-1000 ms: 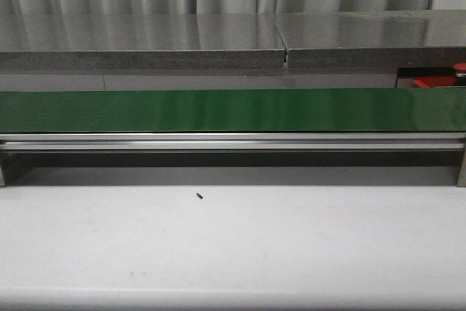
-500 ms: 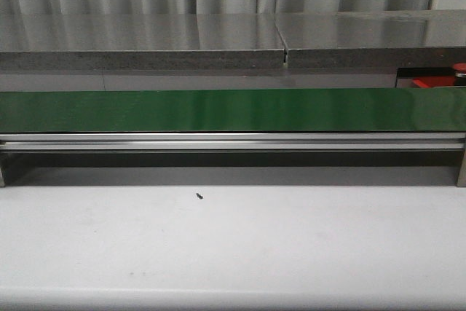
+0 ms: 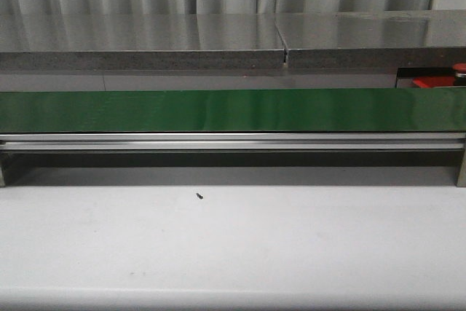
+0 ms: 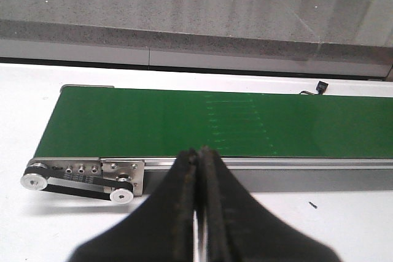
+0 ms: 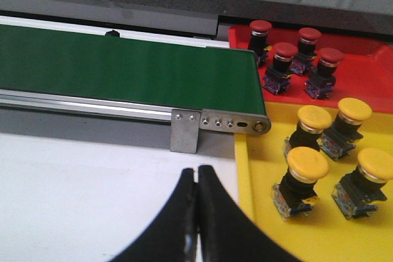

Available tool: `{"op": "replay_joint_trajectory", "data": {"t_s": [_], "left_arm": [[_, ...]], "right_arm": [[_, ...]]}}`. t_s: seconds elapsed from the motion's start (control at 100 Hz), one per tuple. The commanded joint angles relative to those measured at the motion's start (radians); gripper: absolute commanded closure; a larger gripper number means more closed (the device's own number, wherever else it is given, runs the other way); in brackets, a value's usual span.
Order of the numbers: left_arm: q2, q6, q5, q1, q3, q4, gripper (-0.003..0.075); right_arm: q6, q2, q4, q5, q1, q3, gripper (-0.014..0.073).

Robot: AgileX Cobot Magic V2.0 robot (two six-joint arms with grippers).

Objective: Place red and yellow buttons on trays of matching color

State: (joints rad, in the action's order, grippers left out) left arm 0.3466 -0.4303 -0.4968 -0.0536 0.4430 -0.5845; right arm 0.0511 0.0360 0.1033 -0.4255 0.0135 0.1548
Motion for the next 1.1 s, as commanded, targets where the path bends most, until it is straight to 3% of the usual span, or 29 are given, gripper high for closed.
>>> {"op": "replay_joint_trajectory", "data": {"t_s": [0.0,0.32,1.09], "left_arm": [[0.007,0.001,0.062,0.008,0.026,-0.027,0.0739],[0.007,0.001,0.062,0.008,0.026,-0.027,0.0739],[0.007,0.001,0.062,0.008,0.026,-0.027,0.0739]], "right_arm": [[0.012,-0.028,0.028,0.154,0.002,-0.035,0.0711],[0.012,-0.063,0.018,0.343,0.002,-0.183,0.0711],[0.012,-0.063,0.015,0.349,0.002,-0.182,0.0711]]}}
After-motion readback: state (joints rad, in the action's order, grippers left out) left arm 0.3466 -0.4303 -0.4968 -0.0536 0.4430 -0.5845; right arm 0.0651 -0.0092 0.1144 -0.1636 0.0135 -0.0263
